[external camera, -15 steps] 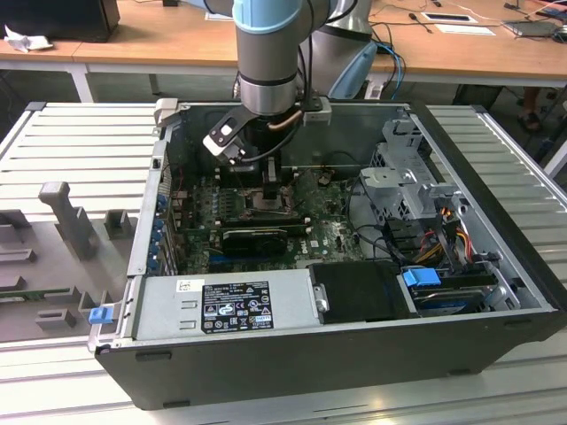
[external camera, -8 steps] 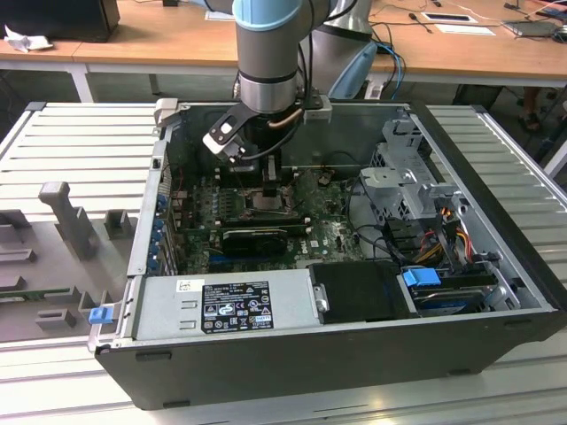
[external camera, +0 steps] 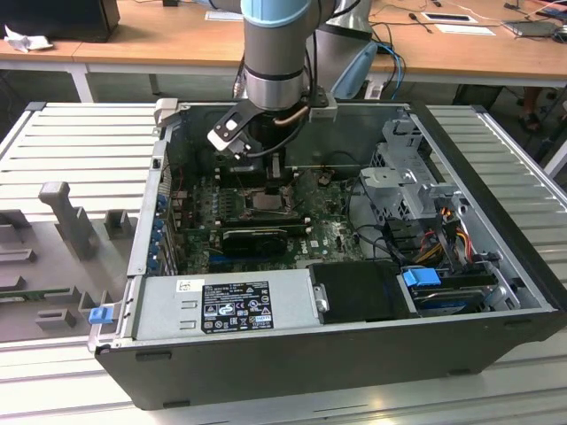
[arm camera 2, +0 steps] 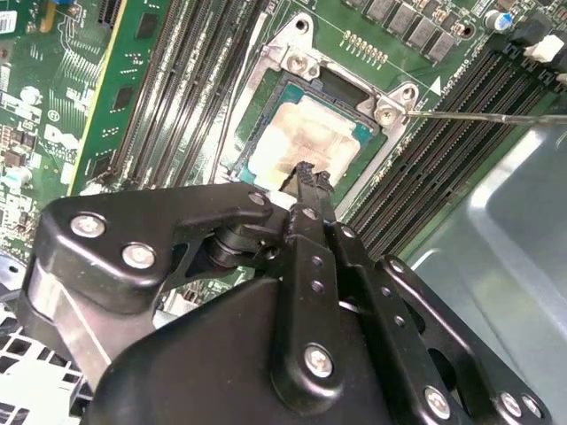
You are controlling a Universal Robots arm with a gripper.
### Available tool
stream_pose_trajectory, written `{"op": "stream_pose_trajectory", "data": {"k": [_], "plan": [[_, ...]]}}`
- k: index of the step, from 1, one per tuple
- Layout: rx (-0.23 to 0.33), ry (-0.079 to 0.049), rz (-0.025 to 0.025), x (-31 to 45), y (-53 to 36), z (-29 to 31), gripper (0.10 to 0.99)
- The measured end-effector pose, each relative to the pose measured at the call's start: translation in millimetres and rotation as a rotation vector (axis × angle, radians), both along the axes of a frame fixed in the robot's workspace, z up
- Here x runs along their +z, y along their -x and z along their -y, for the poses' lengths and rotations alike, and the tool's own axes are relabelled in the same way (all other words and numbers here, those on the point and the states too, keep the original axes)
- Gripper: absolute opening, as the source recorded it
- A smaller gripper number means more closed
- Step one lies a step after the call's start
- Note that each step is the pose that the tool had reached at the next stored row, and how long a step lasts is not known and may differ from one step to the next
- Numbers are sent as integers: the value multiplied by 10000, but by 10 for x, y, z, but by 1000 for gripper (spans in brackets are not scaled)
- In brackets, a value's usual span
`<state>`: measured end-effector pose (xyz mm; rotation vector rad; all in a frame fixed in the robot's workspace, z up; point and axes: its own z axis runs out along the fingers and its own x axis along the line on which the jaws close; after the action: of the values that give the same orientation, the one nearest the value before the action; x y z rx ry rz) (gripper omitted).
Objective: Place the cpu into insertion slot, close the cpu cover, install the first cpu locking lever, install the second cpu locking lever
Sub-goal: 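Close the cpu cover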
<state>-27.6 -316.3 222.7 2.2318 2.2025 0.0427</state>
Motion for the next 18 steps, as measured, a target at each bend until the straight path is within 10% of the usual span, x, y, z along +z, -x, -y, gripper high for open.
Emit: {"op": "stream_pose_trajectory", "data": {"k": [18], "plan": [[-1,-3,-48,162,-26,-1,106]]}}
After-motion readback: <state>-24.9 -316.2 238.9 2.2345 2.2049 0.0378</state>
